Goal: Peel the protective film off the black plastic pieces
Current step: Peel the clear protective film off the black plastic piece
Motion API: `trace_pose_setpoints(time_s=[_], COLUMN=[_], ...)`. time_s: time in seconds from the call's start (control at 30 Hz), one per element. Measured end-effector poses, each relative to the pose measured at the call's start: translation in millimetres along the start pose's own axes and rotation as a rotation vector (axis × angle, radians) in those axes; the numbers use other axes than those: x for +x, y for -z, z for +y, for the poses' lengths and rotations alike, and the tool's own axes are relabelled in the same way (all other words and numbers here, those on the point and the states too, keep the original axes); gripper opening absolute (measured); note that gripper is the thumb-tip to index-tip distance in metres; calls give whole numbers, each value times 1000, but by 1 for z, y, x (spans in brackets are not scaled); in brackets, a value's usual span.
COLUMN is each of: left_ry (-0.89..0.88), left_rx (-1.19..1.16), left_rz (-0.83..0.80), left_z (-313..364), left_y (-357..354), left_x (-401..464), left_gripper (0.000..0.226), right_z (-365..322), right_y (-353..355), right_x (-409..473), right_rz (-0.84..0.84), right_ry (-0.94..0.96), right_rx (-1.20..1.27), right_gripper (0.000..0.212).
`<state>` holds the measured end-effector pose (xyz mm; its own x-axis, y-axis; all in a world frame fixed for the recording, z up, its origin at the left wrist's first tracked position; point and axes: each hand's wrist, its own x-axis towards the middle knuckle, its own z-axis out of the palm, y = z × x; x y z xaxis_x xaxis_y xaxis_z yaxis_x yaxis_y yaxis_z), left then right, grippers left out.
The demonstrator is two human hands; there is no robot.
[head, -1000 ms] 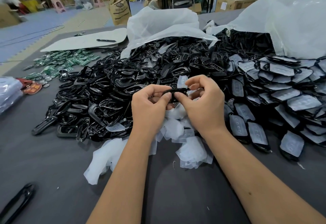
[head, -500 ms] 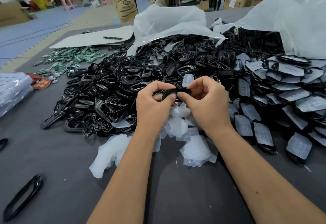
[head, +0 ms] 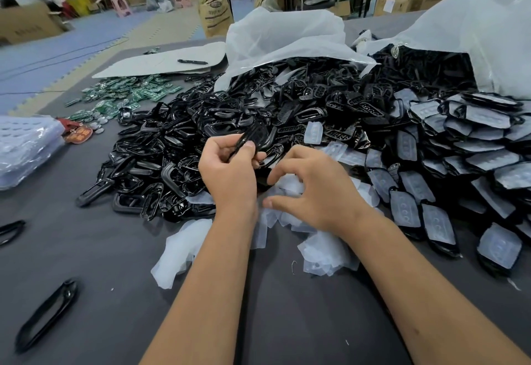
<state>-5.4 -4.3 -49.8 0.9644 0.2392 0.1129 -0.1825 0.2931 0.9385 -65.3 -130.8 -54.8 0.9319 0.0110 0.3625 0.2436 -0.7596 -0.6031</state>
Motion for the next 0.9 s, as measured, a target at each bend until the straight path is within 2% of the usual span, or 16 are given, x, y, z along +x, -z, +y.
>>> trace_pose_setpoints(time_s=[0.1,0.2,0.37,0.47,0.77,0.9], left_ry=[-1,2,6,5,-21,-17], left_rx=[11,11,46,82,160,167], left_rz=[-6,-16,-75,-139,-231,-237], left_z=[1,-1,-1,0,1,-1], left_y=[0,0,0,-1,-1,-2], left_x=[1,1,-1,-1,-4,-4], left_gripper=[22,22,21,24,28,28], right_z=[-2,0,8,14,14,9], right_y=[1,2,9,10,11,14], right_x=[0,-1,1,1,-1,-2], right_rz=[-35,24,269,337,354,371], right_ry=[4,9,-97,-157,-228,-255], right_rx=[-18,60,499,664,709,752], right_gripper=[25,26,19,17,14,32])
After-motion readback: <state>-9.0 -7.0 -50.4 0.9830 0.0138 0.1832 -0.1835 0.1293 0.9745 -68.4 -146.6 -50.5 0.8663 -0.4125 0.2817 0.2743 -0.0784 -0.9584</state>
